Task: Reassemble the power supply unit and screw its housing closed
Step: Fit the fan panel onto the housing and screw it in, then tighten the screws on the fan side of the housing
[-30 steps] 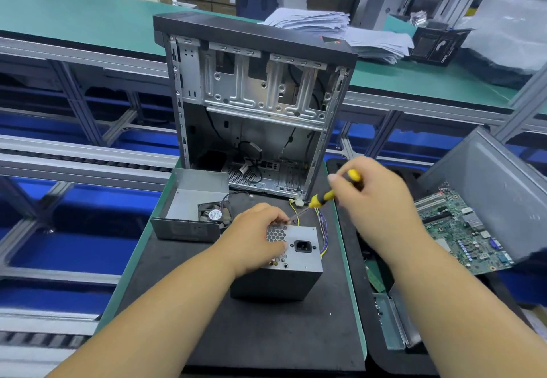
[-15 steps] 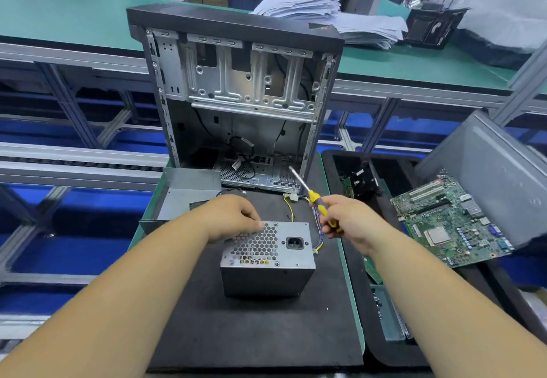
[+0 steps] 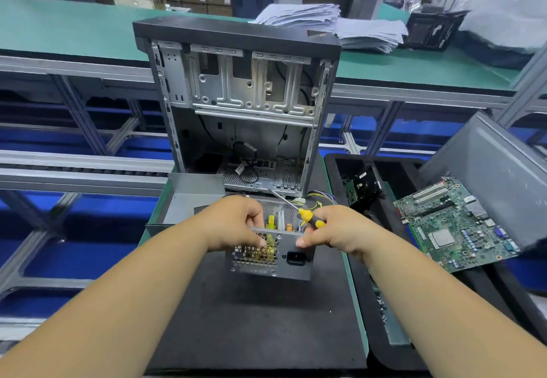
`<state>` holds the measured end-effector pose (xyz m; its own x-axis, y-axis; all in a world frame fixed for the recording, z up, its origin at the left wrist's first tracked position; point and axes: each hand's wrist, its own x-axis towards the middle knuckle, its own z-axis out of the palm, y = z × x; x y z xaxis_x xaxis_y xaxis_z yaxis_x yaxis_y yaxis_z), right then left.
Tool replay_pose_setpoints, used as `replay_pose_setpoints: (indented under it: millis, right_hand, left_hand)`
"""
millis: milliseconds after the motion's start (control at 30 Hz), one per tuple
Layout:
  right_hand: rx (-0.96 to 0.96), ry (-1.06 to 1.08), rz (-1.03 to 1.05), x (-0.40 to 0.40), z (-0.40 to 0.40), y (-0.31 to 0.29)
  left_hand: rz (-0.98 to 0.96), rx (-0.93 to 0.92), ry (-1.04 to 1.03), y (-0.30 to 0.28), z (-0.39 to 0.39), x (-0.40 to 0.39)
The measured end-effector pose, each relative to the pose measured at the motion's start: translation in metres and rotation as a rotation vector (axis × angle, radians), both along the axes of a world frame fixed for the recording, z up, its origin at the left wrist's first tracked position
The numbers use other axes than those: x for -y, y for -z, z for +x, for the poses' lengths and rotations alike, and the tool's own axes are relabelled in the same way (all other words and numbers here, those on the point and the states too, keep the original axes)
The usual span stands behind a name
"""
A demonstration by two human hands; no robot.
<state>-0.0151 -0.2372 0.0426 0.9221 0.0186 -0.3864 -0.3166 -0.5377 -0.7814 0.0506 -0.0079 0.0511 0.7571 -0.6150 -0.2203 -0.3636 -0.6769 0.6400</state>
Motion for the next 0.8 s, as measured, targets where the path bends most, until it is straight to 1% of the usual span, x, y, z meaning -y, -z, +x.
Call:
replay_pose_setpoints:
  millis: [100, 200, 300, 467, 600, 700, 800]
  right_hand:
    - [0.011, -0.014, -0.091, -0.002, -0.001, 0.010]
    - [-0.024, -0.059, -0.140, -0.001, -0.005, 0.022]
    - [-0.061, -0.090, -0.114, 0.002, -0.012, 0.030]
    - [-0.172, -0.128, -0.109, 0.001, -0.021, 0.039]
    - [-0.239, -0.123, -0.122, -0.001, -0.029, 0.046]
    - [-0.269, -0.062, -0.085, -0.006, -0.036, 0.051]
    - [-0.220, 0.058, 0.000, -0.009, -0.039, 0.055]
  left_hand:
    - [0.058, 0.043, 0.014, 0.012, -0.006, 0.002]
    - [0.073, 0.009, 0.029, 0.026, -0.013, 0.002]
    - [0.052, -0.069, 0.033, 0.036, -0.020, 0.001]
    - [0.077, -0.191, 0.112, 0.043, -0.026, 0.002]
    - [0.103, -0.200, 0.130, 0.052, -0.031, 0.002]
    - [0.146, -0.179, 0.158, 0.064, -0.039, 0.001]
    - [0.137, -0.198, 0.182, 0.071, -0.043, 0.000]
